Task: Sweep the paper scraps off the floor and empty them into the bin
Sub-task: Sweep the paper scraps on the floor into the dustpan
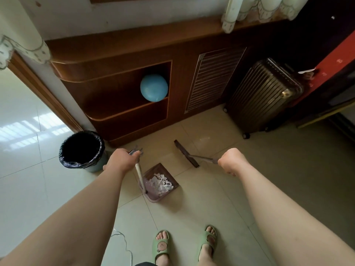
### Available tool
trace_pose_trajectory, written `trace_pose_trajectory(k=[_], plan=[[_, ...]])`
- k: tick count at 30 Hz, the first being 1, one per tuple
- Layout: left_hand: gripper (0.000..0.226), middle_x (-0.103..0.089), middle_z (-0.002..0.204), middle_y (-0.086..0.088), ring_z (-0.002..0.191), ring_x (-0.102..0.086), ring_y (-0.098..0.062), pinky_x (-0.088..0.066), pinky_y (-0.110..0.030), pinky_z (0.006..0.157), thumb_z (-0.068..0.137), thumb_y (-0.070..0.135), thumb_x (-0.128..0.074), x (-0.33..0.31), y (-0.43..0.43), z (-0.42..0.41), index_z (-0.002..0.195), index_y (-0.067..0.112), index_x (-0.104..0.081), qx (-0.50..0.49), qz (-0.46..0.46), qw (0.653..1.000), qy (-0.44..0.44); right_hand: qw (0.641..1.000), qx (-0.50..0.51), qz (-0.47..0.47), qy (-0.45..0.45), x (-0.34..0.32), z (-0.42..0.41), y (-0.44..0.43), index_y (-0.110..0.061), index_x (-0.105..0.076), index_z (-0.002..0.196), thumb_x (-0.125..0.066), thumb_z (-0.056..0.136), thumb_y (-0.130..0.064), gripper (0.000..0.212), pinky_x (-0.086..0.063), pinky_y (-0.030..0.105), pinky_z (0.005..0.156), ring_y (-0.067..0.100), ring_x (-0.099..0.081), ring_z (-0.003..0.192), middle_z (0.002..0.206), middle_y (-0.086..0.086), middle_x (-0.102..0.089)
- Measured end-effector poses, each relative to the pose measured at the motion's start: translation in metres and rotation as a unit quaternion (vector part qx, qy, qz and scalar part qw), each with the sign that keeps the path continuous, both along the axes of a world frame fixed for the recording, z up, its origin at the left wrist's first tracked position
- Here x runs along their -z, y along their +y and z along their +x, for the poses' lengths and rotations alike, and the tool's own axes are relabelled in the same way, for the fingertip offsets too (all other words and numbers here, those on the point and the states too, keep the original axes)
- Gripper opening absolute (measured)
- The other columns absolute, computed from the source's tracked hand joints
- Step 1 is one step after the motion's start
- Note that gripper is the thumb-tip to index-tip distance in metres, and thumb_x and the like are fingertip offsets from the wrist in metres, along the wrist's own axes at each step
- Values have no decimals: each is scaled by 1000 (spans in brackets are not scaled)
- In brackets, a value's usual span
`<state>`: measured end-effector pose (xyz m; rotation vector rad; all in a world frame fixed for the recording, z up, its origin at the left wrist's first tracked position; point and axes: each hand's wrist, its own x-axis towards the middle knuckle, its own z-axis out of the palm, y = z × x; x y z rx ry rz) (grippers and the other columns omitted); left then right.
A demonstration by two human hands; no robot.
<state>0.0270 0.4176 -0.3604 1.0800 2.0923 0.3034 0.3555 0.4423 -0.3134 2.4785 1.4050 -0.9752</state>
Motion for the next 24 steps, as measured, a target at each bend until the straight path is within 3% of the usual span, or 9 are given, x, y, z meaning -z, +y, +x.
trace_pose_trajectory(k=[5,8,11,17,21,24], plan=[[40,-62,69,-7,81,-63,-33,-50,-50,93,88,50,-60,7,-4,-5,66,18,-62,-9,4,1000,-4,999,-18,-25,11,39,-19,-18,-5,-68,100,-54,88,-15,20,-40,22,60,27,-55,75,89,10,-63],[39,-60,68,-6,83,-63,-34,-48,-53,95,90,49,-60,7,-3,-3,66,18,-61,-9,6,1000,-8,997,-34,-55,30,44,-32,-35,-8,-67,89,-54,86,-14,15,-39,21,52,23,-52,59,71,3,-57],[39,-60,69,-6,84,-62,-35,-47,-53,97,91,48,-59,5,-1,3,67,18,-61,-2,6,1000,-13,994,-50,-84,44,40,-37,-46,-8,-68,88,-54,81,-16,18,-32,18,41,18,-46,46,67,4,-57],[40,-59,68,-5,87,-62,-35,-44,-57,99,92,48,-57,2,3,18,69,16,-58,21,-2,1000,-13,991,-56,-80,88,5,-38,-31,-12,-61,77,-60,80,-13,4,-33,20,42,21,-44,45,67,9,-56],[43,-62,69,-6,83,-62,-33,-43,-58,100,92,51,-57,0,3,25,69,14,-60,13,10,1000,-17,997,-38,-46,55,-15,-35,-28,-13,-52,65,-67,78,-22,22,-32,18,41,21,-42,40,55,6,-52],[44,-63,66,-6,80,-63,-34,-45,-58,99,91,51,-58,-5,2,36,70,13,-62,-6,30,999,-24,997,-7,-25,68,-27,-27,-30,-10,-56,70,-66,78,-18,15,-30,19,41,21,-39,40,55,6,-50]])
